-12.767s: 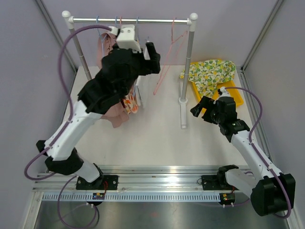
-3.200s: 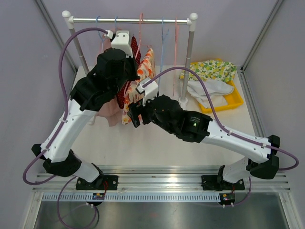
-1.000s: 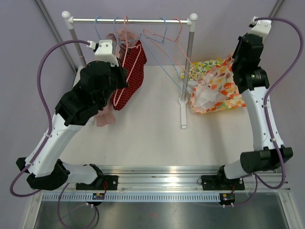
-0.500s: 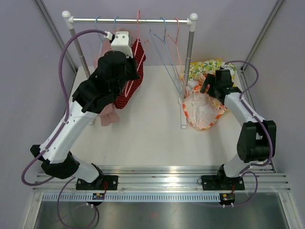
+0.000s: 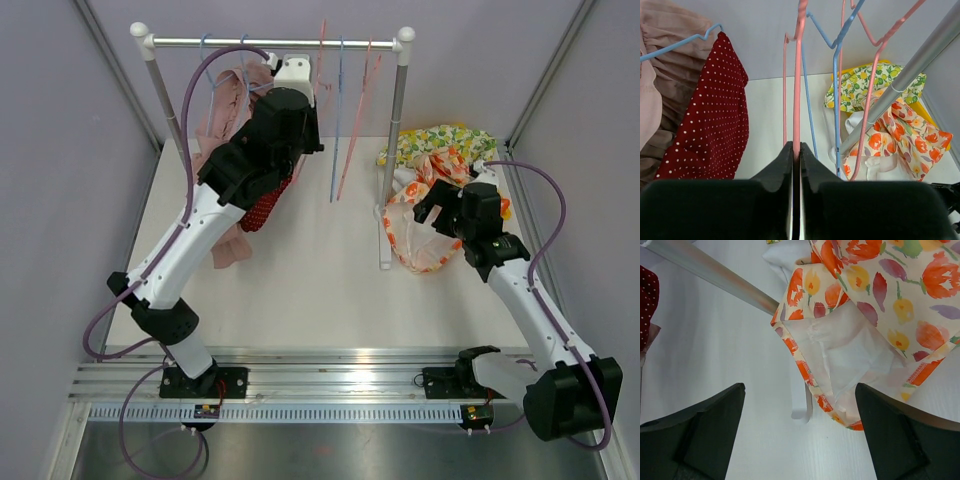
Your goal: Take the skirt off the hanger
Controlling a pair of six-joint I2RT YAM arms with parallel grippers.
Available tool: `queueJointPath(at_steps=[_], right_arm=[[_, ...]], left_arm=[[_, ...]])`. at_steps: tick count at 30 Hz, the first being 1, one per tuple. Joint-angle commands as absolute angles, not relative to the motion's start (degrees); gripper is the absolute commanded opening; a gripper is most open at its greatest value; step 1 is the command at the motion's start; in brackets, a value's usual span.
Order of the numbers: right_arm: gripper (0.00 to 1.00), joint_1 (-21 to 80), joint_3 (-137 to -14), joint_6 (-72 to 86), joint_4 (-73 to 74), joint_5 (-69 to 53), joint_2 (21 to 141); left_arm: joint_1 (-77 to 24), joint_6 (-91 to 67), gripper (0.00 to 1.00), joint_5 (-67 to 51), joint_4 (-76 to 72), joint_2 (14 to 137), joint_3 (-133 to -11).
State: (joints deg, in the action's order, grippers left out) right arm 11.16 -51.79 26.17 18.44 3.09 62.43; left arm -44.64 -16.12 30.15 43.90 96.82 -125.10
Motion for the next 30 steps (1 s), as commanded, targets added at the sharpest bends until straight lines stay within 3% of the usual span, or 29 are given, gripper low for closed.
queueJointPath(at_steps=[1, 5, 11, 30], right_arm=[[0.99, 11.7, -51.7, 26.7, 20.5, 2.6, 61.1], [0.99, 11.8, -52.4, 26.5, 22.5, 2.1, 58.0], [0.99, 12.0, -51.2, 26.1, 25.6, 1.6, 53.3], [1.0, 12.0, -50.9, 25.4, 29.3, 2.5, 50.8]], left_arm=[[-44.5, -18.8, 0.19, 28.9, 42.1, 94.1, -124.9], [-44.5, -17.5, 0.51, 30.0, 44.3, 90.5, -125.0], [-39.8, -14.4, 0.69, 30.8, 48.8, 84.9, -126.4], [-25.9, -13.5, 0.66, 17.9, 45.6, 85.7, -116.3]])
